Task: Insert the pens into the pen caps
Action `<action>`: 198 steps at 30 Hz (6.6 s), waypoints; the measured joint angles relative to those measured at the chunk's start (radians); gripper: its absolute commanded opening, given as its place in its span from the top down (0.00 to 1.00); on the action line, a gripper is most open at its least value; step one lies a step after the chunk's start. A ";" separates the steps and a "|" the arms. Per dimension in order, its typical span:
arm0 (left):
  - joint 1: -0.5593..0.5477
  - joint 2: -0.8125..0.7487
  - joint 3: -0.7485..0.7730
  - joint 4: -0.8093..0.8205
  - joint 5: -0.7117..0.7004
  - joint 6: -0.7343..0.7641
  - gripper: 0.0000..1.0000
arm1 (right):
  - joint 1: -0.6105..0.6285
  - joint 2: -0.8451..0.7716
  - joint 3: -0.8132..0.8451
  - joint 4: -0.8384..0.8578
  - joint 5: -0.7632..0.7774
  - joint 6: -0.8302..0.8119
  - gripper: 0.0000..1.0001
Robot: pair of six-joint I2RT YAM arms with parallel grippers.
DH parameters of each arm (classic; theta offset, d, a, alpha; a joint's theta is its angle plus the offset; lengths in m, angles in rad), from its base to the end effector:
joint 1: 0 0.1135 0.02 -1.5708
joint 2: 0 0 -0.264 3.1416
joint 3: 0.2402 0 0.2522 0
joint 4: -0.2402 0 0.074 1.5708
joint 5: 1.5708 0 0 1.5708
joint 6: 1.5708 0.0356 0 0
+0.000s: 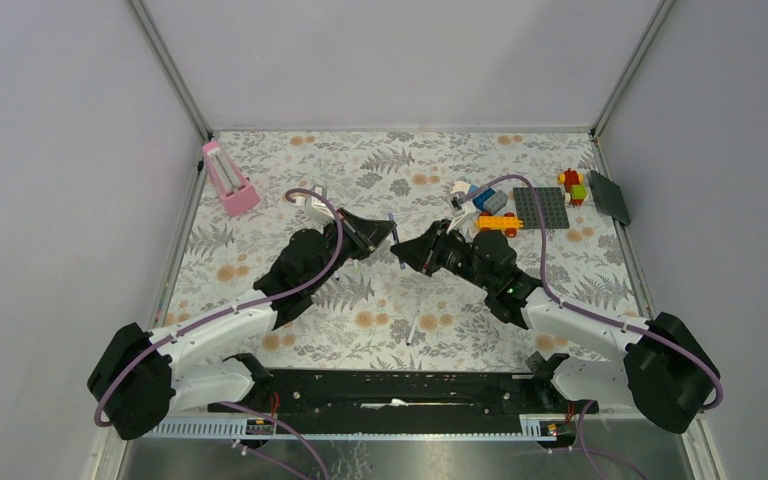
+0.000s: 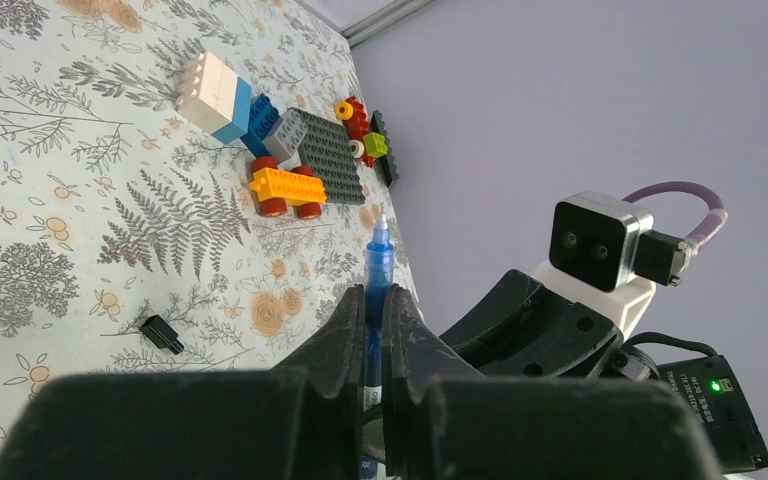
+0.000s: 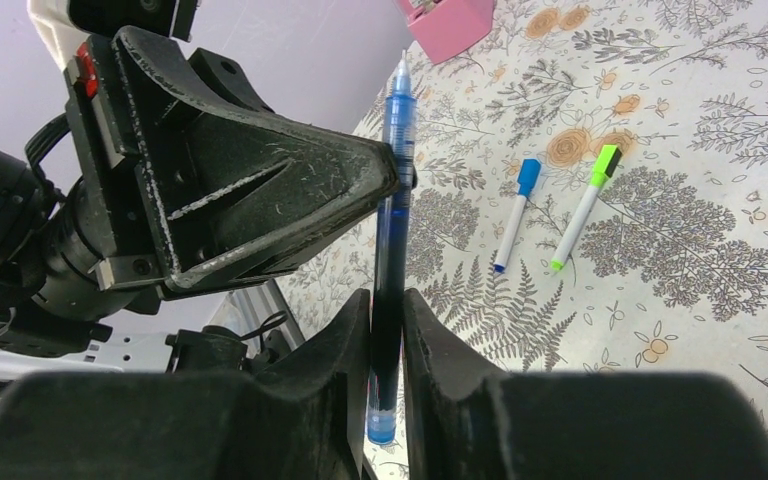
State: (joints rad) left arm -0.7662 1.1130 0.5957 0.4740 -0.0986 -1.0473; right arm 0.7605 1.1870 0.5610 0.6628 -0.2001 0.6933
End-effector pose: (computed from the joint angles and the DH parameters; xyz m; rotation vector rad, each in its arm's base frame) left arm 0.1863 -0.1744 0.2766 -0.3327 1.7513 -1.2887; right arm 0.1861 0.1868 0.2674 -0.2310 1.6710 1.2826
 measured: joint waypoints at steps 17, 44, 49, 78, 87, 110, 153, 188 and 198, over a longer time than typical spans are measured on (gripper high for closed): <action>0.001 -0.002 -0.015 0.018 -0.011 0.000 1.00 | 0.006 0.025 0.010 -0.004 0.008 0.000 0.82; -0.005 -0.098 -0.002 -0.354 -0.013 0.217 0.47 | 0.015 -0.088 0.011 -0.225 0.395 -0.353 1.00; -0.060 -0.017 0.082 -0.473 -0.013 0.309 0.45 | 0.006 -0.089 -0.027 -0.224 0.493 -0.408 1.00; -0.207 0.484 0.406 -0.683 0.019 0.565 0.48 | -0.175 -0.035 -0.011 -0.295 0.439 -0.423 1.00; -0.246 0.647 0.507 -0.763 -0.013 0.596 0.50 | -0.212 -0.033 -0.009 -0.296 0.391 -0.408 1.00; -0.296 0.774 0.592 -0.810 -0.105 0.602 1.00 | -0.274 -0.032 -0.009 -0.296 0.320 -0.374 1.00; 0.288 -0.202 0.069 -0.275 0.172 0.043 1.00 | 0.206 0.075 0.262 -0.293 0.085 -0.293 1.00; 0.304 -0.252 0.056 -0.262 0.207 0.019 1.00 | 0.252 0.107 0.330 -0.383 0.245 -0.316 1.00; 0.304 -0.252 0.050 -0.262 0.215 0.019 1.00 | 0.252 0.122 0.351 -0.385 0.250 -0.322 1.00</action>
State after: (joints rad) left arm -0.4622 0.8608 0.6453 0.2119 0.1165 -1.0283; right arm 1.0126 1.3090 0.9115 0.2775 0.0502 0.3710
